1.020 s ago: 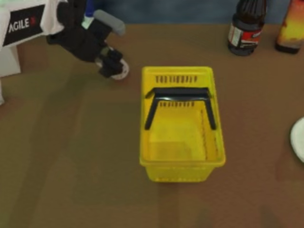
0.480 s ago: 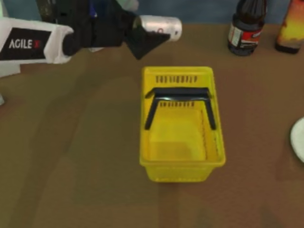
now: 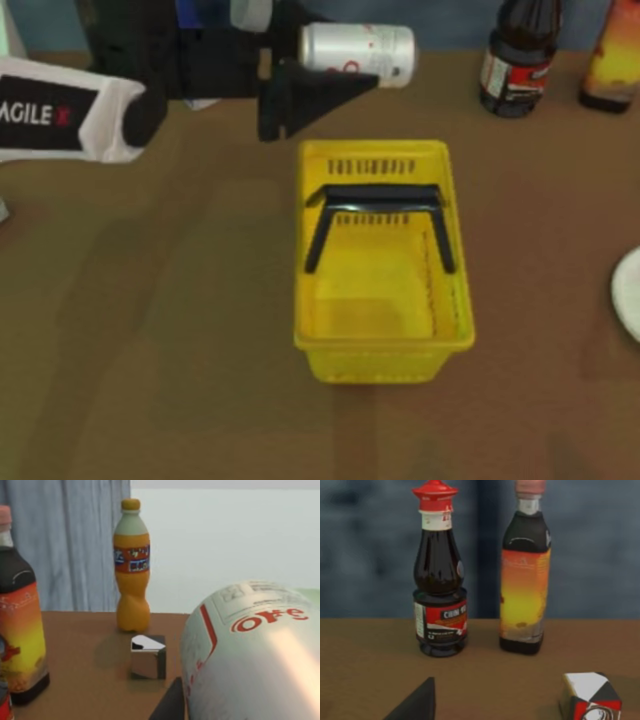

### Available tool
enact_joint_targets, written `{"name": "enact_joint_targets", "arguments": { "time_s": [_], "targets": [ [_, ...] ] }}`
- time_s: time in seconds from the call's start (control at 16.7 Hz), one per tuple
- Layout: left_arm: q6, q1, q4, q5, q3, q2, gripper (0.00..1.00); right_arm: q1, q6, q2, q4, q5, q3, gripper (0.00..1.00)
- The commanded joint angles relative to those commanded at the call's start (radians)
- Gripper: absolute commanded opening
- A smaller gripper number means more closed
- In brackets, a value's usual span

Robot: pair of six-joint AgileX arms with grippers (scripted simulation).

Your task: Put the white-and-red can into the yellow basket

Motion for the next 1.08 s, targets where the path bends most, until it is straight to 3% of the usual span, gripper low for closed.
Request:
{"name": "enact_joint_targets", "arguments": {
  "time_s": [0.42, 0.84, 1.08],
  "targets": [
    [0.000, 0.006, 0.023, 0.006, -0.003, 0.017, 0.00, 0.000, 0.000, 0.000, 0.000, 0.000, 0.000, 1.00],
    [-0.006, 0.023, 0.292, 0.009, -0.053, 0.219, 0.00, 0.000, 0.000, 0.000, 0.000, 0.000, 0.000, 1.00],
    [-0.008, 0.025, 0.323, 0.008, -0.063, 0.247, 0.00, 0.000, 0.000, 0.000, 0.000, 0.000, 0.000, 1.00]
  ]
}}
